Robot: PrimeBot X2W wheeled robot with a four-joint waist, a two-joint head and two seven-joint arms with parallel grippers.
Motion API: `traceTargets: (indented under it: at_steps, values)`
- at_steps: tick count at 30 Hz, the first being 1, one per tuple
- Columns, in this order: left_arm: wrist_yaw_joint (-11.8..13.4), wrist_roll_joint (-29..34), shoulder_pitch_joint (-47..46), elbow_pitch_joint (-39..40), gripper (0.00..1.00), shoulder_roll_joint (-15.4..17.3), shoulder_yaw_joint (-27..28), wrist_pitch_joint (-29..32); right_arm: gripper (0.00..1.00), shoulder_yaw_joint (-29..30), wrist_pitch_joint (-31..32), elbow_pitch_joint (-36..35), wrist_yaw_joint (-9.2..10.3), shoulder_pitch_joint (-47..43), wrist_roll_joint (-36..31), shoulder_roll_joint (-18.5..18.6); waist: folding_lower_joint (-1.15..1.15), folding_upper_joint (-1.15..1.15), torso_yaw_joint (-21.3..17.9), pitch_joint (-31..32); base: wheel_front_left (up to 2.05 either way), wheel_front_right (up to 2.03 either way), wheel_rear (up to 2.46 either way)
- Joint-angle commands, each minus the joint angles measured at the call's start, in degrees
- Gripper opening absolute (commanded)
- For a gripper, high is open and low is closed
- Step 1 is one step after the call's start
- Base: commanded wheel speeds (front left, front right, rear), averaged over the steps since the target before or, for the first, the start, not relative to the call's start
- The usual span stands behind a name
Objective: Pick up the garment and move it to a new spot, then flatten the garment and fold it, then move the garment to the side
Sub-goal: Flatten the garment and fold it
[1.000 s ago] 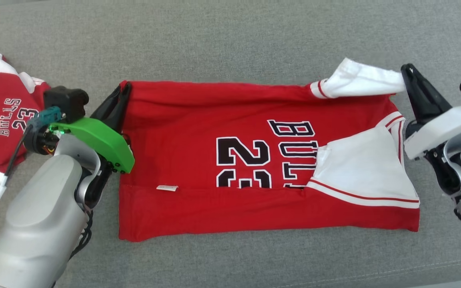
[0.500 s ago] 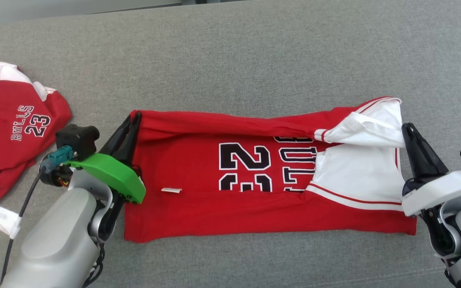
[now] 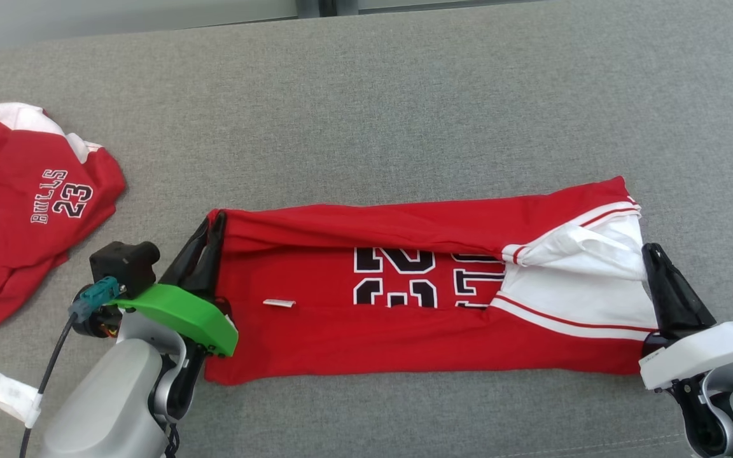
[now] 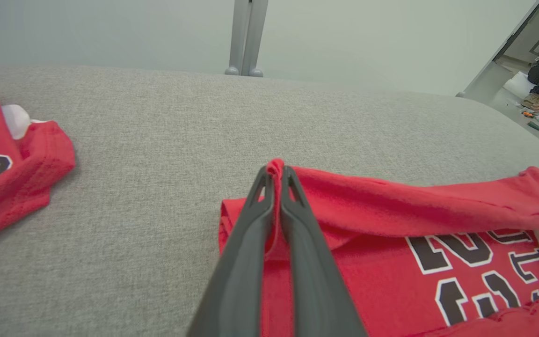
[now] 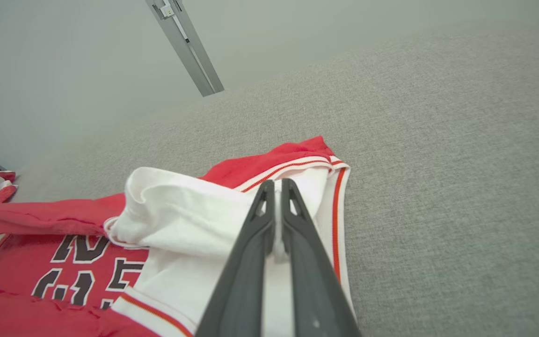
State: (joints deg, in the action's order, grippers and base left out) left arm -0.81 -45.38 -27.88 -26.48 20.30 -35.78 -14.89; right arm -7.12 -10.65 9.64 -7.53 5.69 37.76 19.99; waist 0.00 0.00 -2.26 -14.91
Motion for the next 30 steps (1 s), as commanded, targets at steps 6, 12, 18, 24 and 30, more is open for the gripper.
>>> traceTargets:
  at_steps: [6,12,18,24,30]
  values:
    - [1.52,2.81,5.42,4.9,1.0,-2.05,6.74,-0.29,1.0,2.58,0.63,-0.95,0.09,-1.98,-1.36,-0.75,0.0,0.0,0.65,0.51,0.0,0.0,0.0]
    - [2.35,8.09,10.97,9.77,1.0,-5.36,16.48,-0.29,1.0,4.13,1.3,-0.94,0.09,-2.08,-2.03,-1.05,0.0,0.0,1.24,1.56,0.0,0.0,0.0]
    - [1.53,17.05,15.6,16.29,1.0,-10.5,27.62,-0.23,1.0,5.41,2.83,1.68,0.09,0.23,-4.29,-0.53,0.0,0.0,2.02,1.82,0.0,0.0,0.0]
    - [-0.68,26.19,18.72,19.12,1.0,-14.6,34.01,-0.24,1.0,5.85,5.06,6.41,0.09,3.09,-6.24,-0.68,0.0,0.0,3.16,1.57,0.0,0.0,0.0]
    - [-2.34,31.87,21.0,19.59,1.0,-16.85,36.87,-0.24,1.0,4.62,6.36,13.47,0.09,5.57,-6.73,-0.97,0.0,0.0,4.54,1.34,0.0,0.0,0.0]
